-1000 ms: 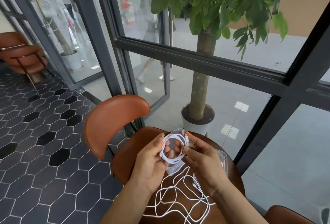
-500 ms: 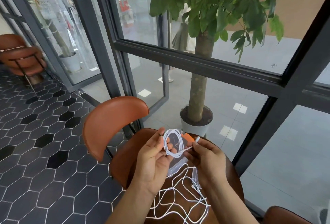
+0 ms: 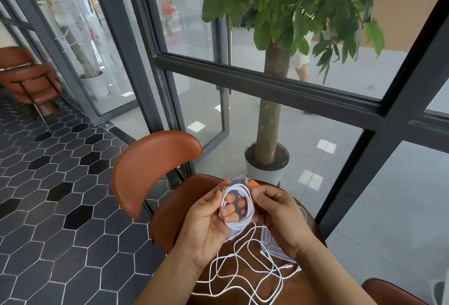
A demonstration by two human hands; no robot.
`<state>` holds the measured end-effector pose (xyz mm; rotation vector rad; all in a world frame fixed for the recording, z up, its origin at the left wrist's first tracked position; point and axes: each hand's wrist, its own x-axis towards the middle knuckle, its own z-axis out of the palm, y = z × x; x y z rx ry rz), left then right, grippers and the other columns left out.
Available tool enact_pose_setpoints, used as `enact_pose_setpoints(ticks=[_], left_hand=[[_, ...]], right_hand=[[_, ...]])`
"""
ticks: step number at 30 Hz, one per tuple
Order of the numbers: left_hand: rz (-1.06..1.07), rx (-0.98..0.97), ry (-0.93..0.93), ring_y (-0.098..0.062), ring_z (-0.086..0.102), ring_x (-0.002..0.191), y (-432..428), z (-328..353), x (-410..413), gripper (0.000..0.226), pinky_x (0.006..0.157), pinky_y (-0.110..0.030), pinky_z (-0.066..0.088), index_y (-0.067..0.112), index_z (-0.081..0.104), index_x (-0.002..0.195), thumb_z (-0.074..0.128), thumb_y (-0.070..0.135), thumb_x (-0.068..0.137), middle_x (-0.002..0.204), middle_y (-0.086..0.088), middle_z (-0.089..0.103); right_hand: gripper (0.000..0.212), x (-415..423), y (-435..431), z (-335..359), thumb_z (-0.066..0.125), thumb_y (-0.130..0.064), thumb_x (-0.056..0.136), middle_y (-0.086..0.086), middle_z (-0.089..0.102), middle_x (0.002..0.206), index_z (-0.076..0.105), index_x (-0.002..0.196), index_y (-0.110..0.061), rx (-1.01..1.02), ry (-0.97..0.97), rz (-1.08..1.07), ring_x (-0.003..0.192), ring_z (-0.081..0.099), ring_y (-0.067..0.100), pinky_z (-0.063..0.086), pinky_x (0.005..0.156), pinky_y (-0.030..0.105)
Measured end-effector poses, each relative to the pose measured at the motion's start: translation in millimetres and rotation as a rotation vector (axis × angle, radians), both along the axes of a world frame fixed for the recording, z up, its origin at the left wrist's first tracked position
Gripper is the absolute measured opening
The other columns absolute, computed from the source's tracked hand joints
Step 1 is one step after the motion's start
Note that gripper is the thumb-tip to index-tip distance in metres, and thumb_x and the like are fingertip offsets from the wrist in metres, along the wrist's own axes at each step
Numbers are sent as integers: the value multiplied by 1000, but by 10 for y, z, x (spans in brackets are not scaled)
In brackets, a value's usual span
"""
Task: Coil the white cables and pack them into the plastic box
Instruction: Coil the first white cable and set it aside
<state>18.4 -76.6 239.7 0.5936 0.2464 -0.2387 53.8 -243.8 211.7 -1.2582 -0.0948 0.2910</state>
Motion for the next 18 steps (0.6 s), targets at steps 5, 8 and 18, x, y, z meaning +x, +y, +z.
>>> enact_pose_setpoints(ticks=[5,8,18], left_hand=[[-35,30,22,-11,49,55,32,-91,21,29,51,-22,46,0,64,114,51,11,90,77,-10,55],[-58,51,50,-17,57,56,29,-78,20,28,50,-29,55,-1,69,107,51,9,90,77,-16,58],[90,332,98,-26,75,85,-73,-116,20,24,78,-42,59,5,70,110,48,5,101,97,-18,77]], right_hand=[[11,-24,-40,-12,76,-12,83,22,77,89,80,92,-9,-101,-121,2,82,74,37,61,80,44],[15,-9,-99,-13,69,-1,88,23,75,91,75,100,4,28,6,168,84,72,34,61,80,39],[44,-172,154,-330,62,10,90,34,61,130,57,133,2,501,230,0,116,58,47,37,111,62]])
